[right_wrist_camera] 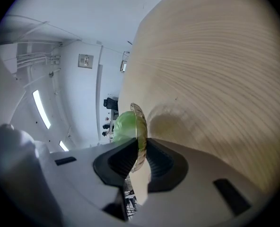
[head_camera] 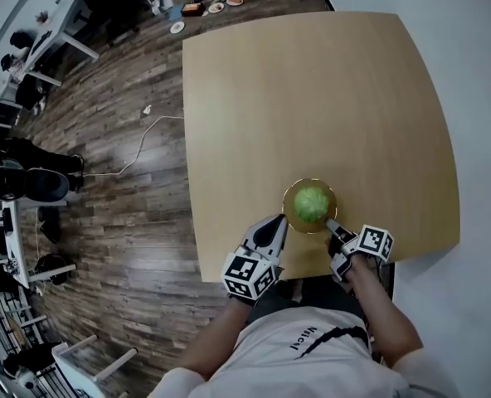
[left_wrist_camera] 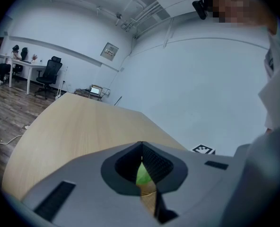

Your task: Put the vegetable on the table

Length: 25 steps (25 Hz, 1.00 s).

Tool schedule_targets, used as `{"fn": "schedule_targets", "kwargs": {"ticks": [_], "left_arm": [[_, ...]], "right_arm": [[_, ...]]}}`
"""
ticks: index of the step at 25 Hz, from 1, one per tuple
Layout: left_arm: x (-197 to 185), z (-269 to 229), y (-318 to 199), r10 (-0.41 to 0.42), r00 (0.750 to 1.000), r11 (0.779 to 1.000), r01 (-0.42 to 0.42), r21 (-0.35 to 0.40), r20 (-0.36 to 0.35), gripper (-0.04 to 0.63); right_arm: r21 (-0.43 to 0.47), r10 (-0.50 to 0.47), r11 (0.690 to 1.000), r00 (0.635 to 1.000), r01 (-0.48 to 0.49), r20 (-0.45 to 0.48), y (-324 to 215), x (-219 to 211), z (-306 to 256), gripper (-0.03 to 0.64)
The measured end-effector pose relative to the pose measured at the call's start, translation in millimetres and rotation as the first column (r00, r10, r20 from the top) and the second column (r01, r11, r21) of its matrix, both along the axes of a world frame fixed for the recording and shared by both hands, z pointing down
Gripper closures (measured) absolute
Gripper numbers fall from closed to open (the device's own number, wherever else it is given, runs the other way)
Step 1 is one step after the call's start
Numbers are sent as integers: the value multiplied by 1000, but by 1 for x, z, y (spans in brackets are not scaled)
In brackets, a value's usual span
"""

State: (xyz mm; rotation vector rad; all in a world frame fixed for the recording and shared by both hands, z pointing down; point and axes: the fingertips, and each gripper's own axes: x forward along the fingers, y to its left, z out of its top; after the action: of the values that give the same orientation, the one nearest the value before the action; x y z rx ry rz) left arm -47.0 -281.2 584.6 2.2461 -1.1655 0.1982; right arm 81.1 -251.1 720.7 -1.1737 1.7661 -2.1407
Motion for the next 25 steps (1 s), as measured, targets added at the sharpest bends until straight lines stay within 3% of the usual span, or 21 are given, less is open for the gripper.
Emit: {"fn": "schedule_targets", "kwargs": {"ticks": [17, 25], "left_arm": [[-2, 30, -20, -100, 995, 993, 101, -66, 22, 583], [-13, 40, -27, -118, 993, 990, 119, -71, 20, 583]], "right_arm": [[-11, -98, 995, 995, 98, 22, -41, 1, 42, 549], [-57, -168, 985, 979, 162, -115, -53, 2, 61, 548]]}}
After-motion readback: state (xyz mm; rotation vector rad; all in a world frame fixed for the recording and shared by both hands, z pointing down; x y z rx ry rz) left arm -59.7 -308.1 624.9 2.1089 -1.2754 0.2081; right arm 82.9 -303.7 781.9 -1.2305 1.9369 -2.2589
